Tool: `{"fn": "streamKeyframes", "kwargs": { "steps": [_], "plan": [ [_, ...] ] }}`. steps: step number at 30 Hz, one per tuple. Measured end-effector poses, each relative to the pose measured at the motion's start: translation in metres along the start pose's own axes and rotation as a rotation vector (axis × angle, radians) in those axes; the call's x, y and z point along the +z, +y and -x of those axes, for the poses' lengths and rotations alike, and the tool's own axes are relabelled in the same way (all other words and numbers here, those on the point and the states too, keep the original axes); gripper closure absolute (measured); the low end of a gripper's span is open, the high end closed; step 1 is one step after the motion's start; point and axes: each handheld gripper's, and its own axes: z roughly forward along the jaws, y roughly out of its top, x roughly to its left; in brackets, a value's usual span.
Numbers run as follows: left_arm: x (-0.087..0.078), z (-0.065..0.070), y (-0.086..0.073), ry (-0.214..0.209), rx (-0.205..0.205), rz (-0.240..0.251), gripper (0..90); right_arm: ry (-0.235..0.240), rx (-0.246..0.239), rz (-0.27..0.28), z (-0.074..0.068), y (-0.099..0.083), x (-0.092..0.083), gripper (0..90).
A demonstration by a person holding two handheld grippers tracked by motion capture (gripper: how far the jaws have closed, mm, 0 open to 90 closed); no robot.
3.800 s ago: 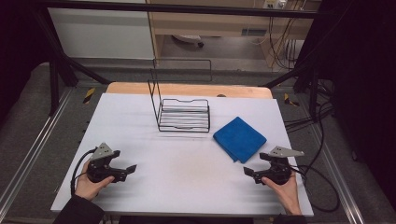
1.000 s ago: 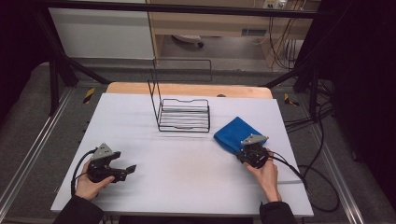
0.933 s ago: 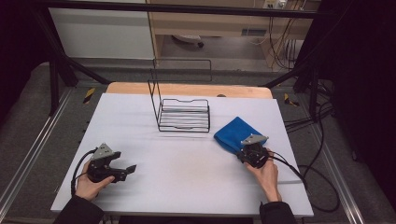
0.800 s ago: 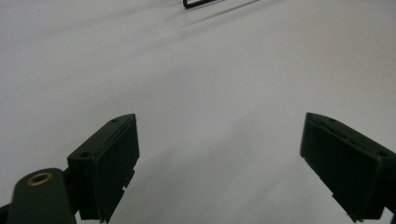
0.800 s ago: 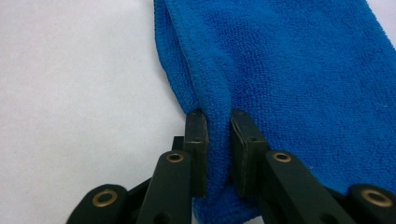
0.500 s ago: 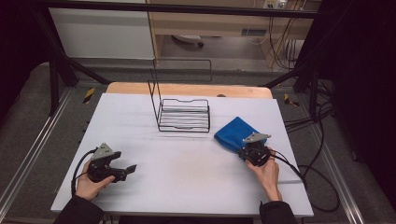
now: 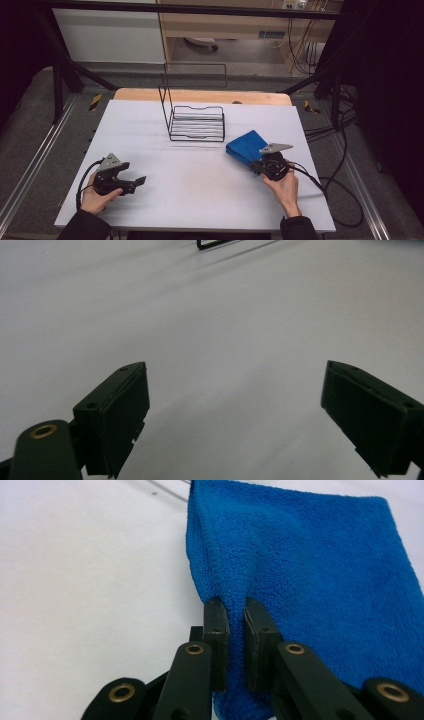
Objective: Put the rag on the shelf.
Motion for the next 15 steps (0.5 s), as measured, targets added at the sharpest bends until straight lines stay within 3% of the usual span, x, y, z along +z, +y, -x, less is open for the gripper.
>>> {"fn": "streamKeyframes", "kwargs": {
  "steps": [6,15],
  "plan": [
    [0.000,0.000,0.000,0.001,0.000,0.000,12.0,0.058,0.020,-0.006,-0.018,0.006,0.003,82.5],
    [0.000,0.000,0.000,0.002,0.000,0.000,12.1,0.153,0.006,-0.018,-0.055,0.015,0.017,82.5]
  ]
}}
